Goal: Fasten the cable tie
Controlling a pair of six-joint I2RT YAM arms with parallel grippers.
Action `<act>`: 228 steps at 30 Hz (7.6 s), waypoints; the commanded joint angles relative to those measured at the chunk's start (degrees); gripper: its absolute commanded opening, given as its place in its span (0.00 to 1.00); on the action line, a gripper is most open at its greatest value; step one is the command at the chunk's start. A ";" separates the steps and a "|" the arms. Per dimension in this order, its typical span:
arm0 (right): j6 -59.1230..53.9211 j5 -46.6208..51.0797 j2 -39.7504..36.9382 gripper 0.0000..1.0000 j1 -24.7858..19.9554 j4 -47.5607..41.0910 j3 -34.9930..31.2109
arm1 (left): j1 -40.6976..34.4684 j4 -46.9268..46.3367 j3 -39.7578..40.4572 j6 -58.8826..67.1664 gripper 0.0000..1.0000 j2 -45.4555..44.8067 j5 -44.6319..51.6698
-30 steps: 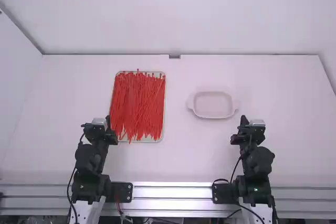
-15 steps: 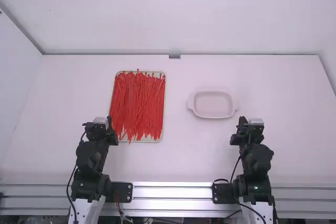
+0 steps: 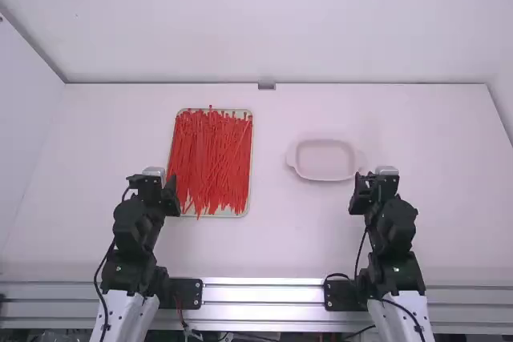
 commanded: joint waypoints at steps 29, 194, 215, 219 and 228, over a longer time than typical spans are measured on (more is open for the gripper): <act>5.37 -3.27 42.17 0.86 6.77 -7.90 26.69 | -1.94 -7.65 25.43 -6.35 0.86 36.60 2.58; 6.99 1.77 45.24 0.99 12.55 -13.31 32.39 | -1.84 11.93 50.07 -2.67 0.18 95.10 -7.32; 6.97 0.74 45.24 0.99 12.52 -13.31 32.39 | -1.84 11.21 50.07 -2.45 0.13 95.10 -6.80; 6.99 0.76 45.24 0.99 12.52 -13.33 32.39 | -1.84 10.99 50.07 -2.51 0.12 95.10 -6.86; 6.97 0.70 45.24 0.99 12.48 -13.35 32.39 | -1.86 10.67 50.07 -1.29 0.09 95.19 -5.86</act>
